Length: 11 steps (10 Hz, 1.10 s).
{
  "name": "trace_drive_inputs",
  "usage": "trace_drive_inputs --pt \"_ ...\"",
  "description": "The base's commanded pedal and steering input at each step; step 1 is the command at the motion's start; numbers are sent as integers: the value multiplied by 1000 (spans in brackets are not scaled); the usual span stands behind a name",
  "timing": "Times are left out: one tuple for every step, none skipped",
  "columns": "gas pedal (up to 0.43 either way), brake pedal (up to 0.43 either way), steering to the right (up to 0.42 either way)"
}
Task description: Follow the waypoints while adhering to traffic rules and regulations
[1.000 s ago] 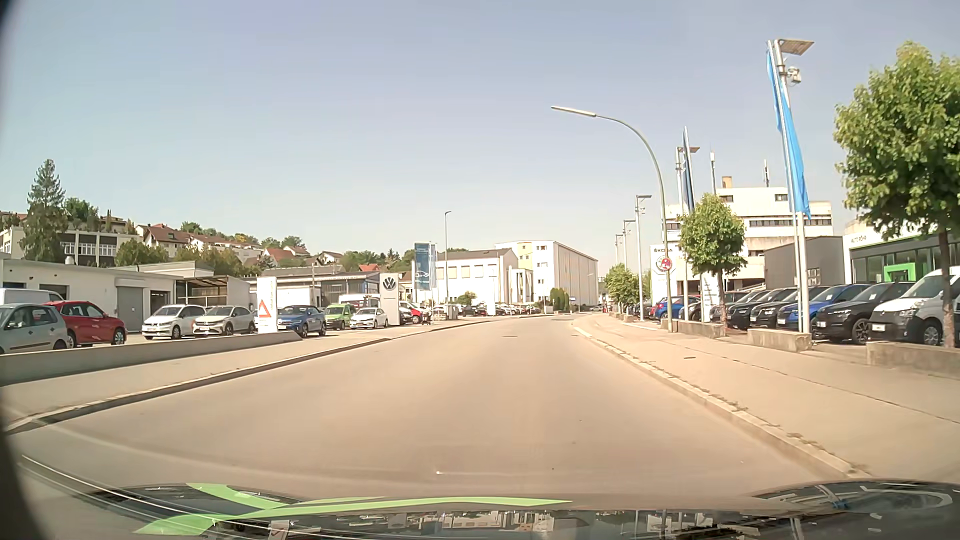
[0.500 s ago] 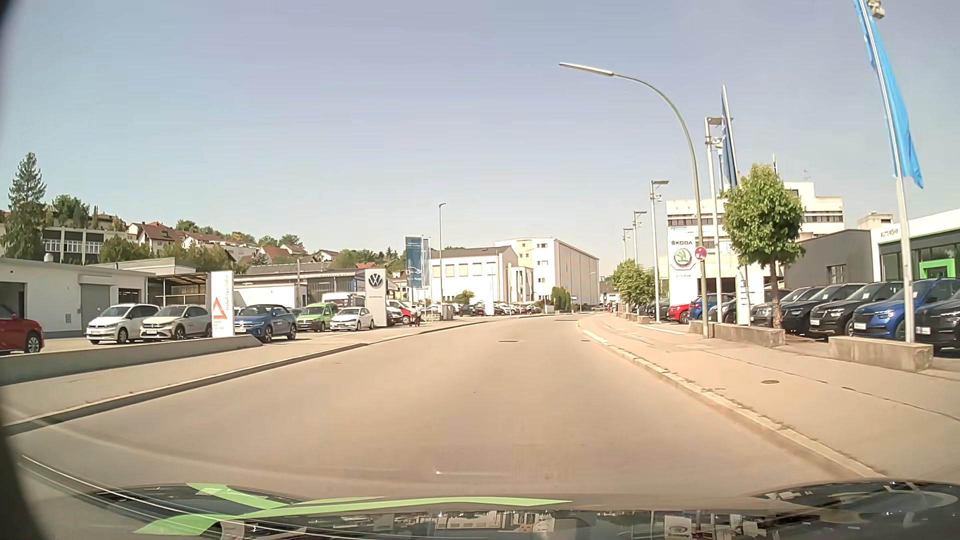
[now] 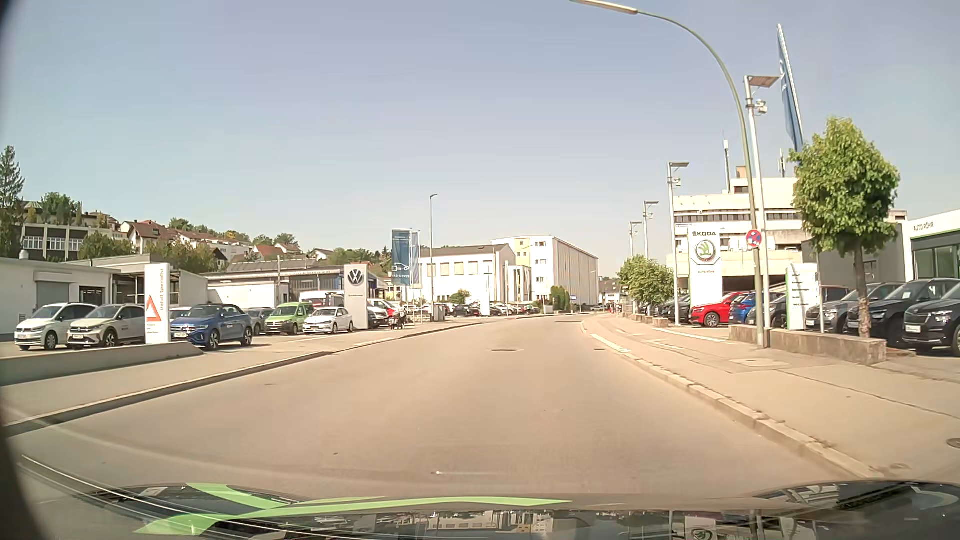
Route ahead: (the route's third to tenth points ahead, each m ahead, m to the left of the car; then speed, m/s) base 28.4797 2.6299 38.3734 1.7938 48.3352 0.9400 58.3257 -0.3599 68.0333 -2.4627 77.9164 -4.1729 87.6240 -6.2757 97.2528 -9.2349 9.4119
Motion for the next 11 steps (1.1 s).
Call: trace_drive_inputs --pt "189 0 6" --pt "189 0 6" --pt "189 0 6" --pt "189 0 6" --pt "189 0 6" --pt "189 0 5" --pt "189 0 4" --pt "189 0 4" --pt "189 0 4" --pt "189 0 4" --pt "189 0 4"
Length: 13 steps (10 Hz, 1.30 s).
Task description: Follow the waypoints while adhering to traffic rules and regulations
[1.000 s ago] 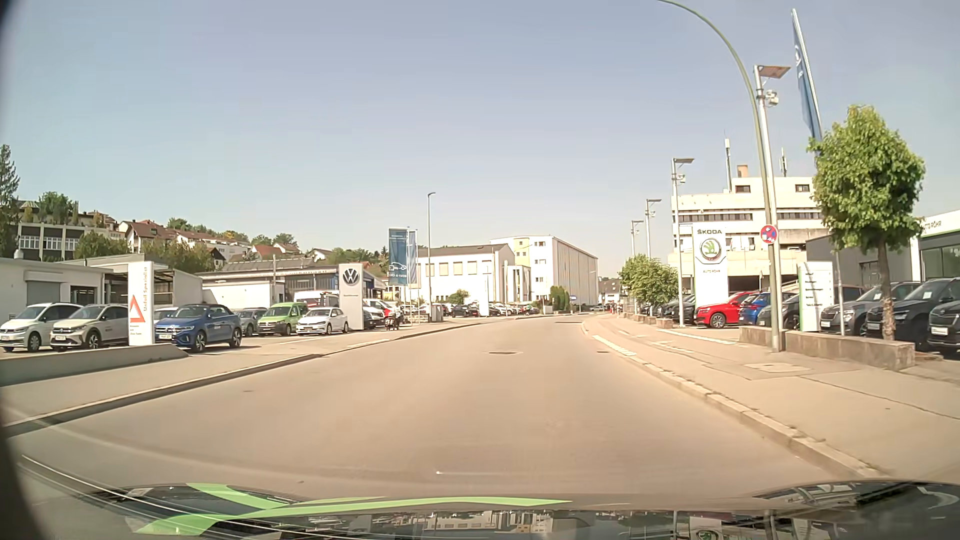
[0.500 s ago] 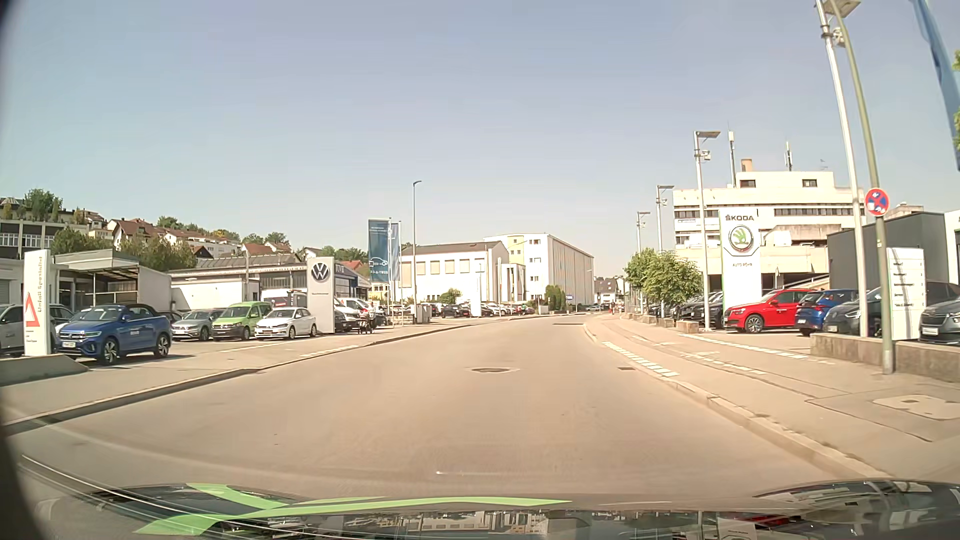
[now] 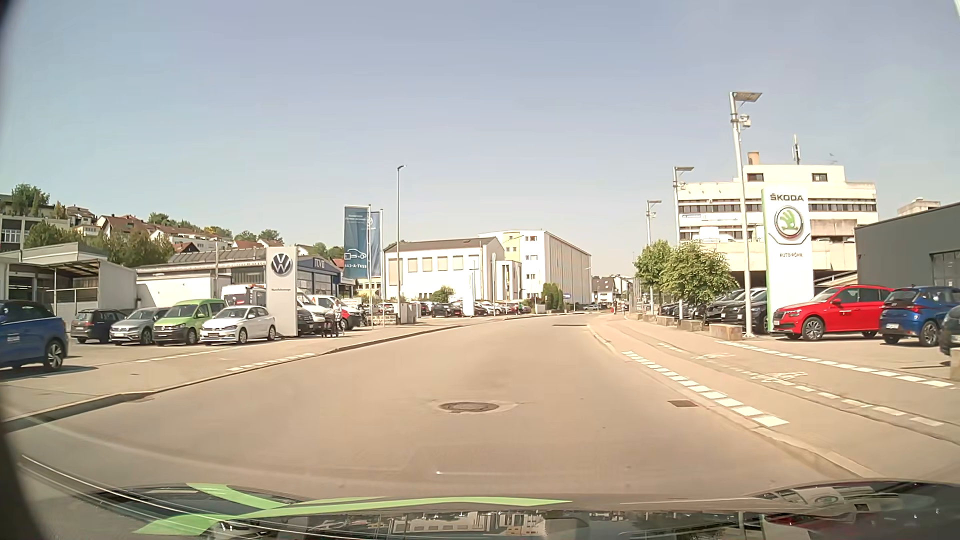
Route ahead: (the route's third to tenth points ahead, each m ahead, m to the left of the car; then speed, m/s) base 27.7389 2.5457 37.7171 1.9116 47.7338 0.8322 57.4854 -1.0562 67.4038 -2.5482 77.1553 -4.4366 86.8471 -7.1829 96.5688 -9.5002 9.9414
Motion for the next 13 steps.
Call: trace_drive_inputs --pt "189 0 4" --pt "189 0 3" --pt "189 0 4" --pt "189 0 4" --pt "189 0 4" --pt "189 0 4" --pt "189 0 4" --pt "189 0 5" --pt "189 0 5" --pt "189 0 5" --pt "189 0 5" --pt "189 0 5" --pt "189 0 6"
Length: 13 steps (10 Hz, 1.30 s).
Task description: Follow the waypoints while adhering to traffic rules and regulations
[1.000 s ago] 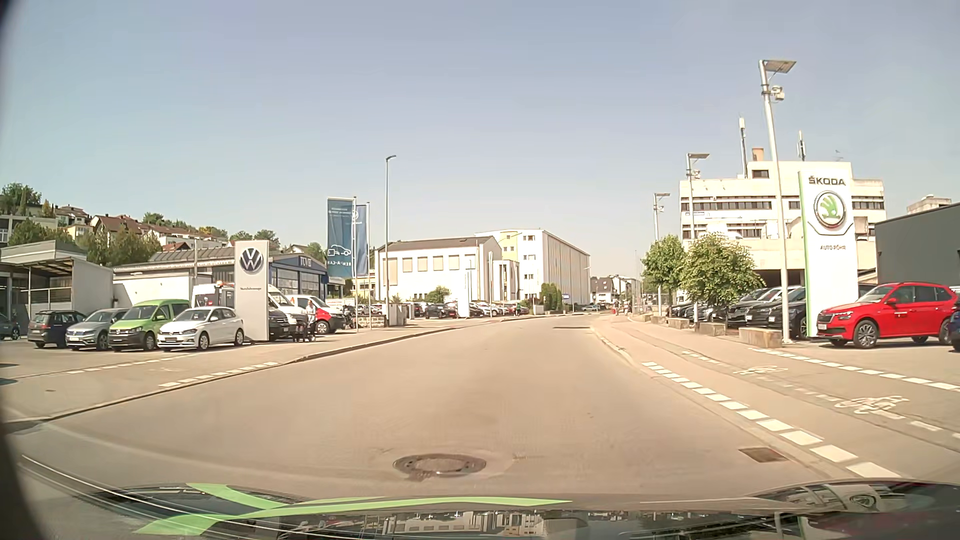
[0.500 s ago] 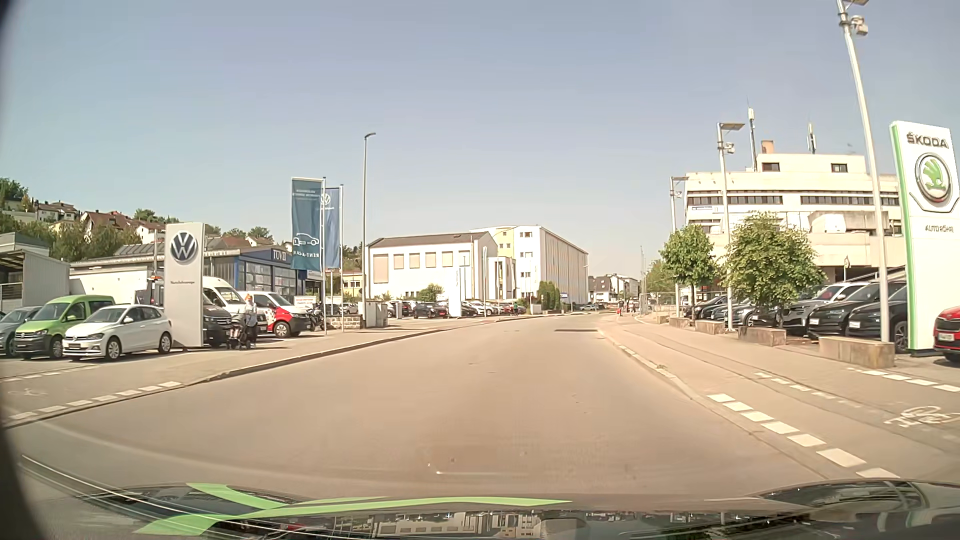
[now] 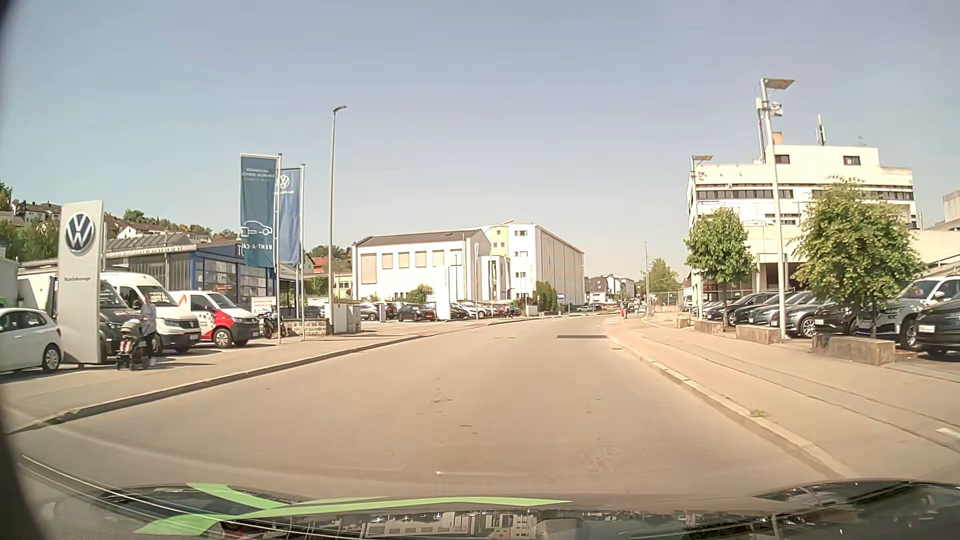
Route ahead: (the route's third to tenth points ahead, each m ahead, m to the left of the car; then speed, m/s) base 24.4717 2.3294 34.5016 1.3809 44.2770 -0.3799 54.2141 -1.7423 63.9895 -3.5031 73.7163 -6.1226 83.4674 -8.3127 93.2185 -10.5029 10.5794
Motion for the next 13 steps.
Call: trace_drive_inputs --pt "189 0 7" --pt "189 0 8" --pt "189 0 11" --pt "189 0 13" --pt "189 0 13" --pt "189 0 15" --pt "189 0 15" --pt "189 0 15" --pt "189 0 15" --pt "177 0 16" --pt "177 0 18" --pt "177 0 19" --pt "177 0 21"
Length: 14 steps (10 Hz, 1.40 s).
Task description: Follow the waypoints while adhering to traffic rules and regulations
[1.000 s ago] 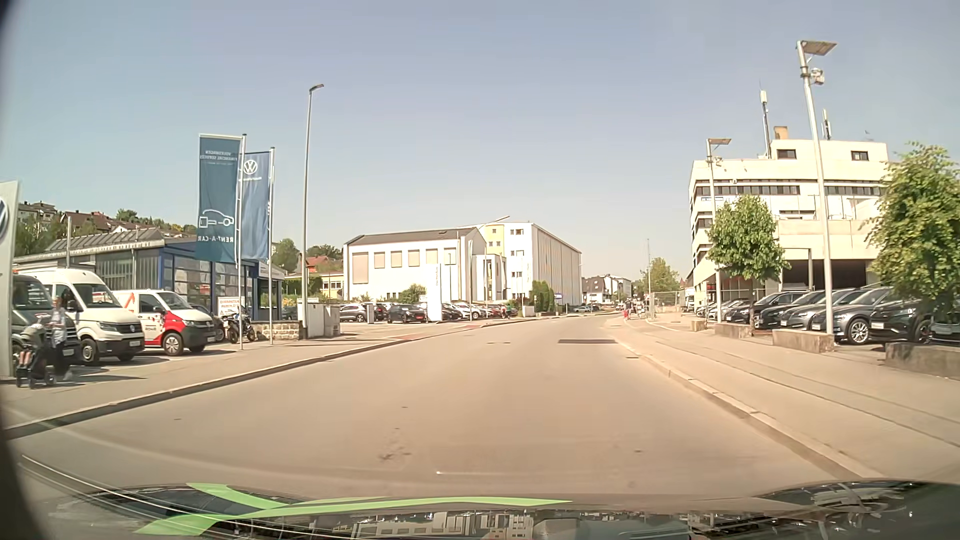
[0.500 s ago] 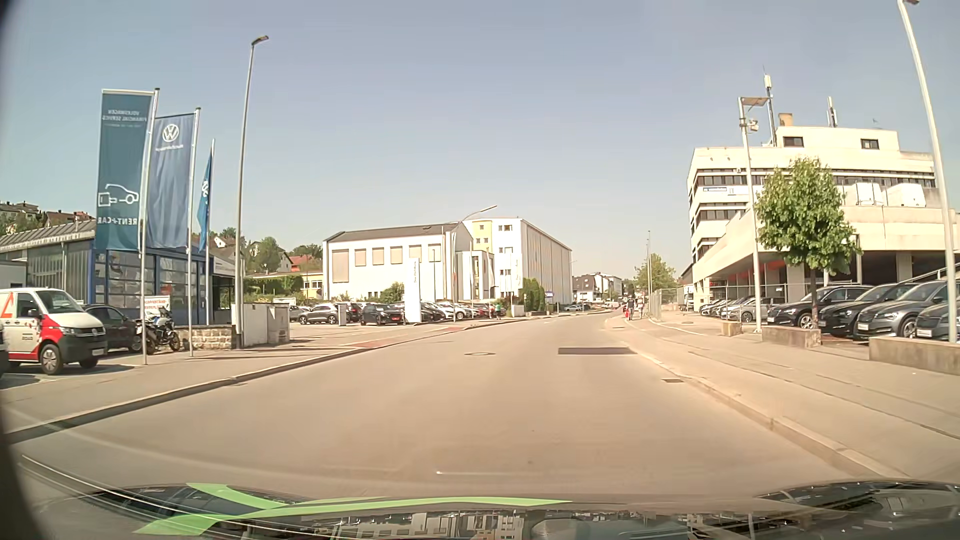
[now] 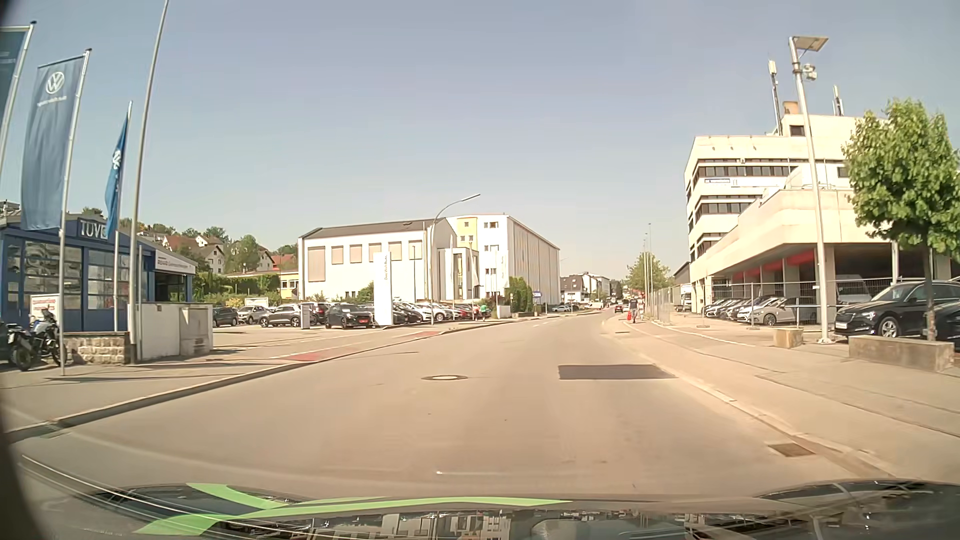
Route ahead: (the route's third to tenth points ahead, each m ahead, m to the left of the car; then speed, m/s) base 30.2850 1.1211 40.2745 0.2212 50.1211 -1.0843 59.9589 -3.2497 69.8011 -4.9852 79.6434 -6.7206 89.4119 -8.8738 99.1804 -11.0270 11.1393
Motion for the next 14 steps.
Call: trace_drive_inputs --pt "177 0 22" --pt "177 0 22" --pt "177 0 22" --pt "177 0 22" --pt "177 0 22" --pt "177 0 22" --pt "177 0 21" --pt "177 0 20" --pt "177 0 18" --pt "177 0 17" --pt "177 0 14" --pt "177 0 10" --pt "177 0 9" --pt "177 0 10"
